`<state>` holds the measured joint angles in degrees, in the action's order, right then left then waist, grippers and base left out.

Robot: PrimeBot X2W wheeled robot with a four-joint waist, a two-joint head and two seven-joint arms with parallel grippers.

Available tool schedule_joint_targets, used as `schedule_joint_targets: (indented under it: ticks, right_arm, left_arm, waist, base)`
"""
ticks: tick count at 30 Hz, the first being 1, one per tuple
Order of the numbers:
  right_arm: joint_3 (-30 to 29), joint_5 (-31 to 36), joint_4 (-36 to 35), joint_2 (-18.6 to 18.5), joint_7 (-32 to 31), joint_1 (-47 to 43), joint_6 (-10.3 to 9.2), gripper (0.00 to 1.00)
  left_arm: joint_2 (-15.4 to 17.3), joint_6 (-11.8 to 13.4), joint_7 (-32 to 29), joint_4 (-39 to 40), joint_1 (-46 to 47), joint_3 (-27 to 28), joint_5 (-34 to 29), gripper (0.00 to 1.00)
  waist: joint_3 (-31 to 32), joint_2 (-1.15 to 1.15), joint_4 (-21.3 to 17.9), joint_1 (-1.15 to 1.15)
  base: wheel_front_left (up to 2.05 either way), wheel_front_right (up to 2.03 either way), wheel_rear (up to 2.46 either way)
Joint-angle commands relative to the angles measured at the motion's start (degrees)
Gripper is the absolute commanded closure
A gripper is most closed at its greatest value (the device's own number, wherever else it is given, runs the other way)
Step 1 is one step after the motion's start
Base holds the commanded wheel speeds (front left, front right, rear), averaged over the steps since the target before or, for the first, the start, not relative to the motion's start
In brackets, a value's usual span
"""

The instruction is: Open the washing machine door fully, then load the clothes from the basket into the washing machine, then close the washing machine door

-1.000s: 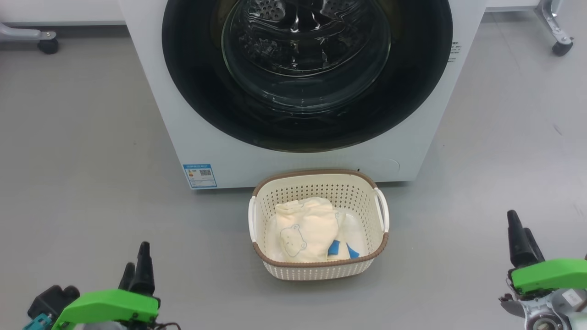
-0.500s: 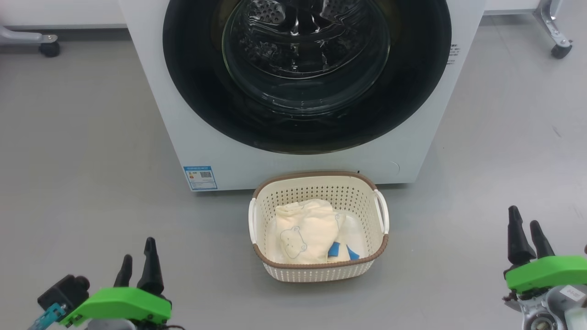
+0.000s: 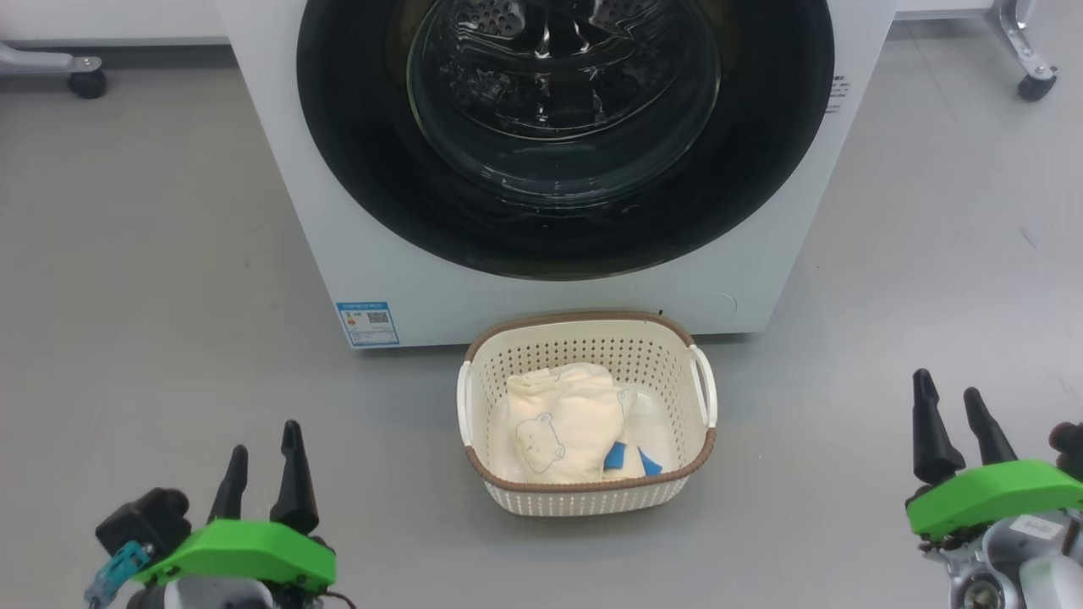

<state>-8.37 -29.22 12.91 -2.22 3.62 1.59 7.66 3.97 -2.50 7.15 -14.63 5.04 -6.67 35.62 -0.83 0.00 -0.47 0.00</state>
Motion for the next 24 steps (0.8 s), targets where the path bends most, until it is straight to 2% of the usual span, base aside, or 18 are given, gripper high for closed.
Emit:
schedule_joint_targets:
  ticks: [1,24]
  right_arm:
    - [1.1,2.3,-2.5,-0.8,0.7,3.0,-0.12,0.00]
    - [6.3,16.7,-6.3,-0.6,2.0,3.1,-0.15,0.00]
  left_arm:
    - [1.2,-0.1,1.0,1.9,3.6,1.0,-2.2,0.00]
    - [1.3,0.9,4.7,0.9,5.7,-1.4,-16.9,0.00]
  waist:
    - [-0.1,0.00,0.0,0.00]
    - [-0.4,0.00,-0.1,0.00]
  base:
    - [0.00,0.00,0.00]
    - [0.00,0.00,0.00]
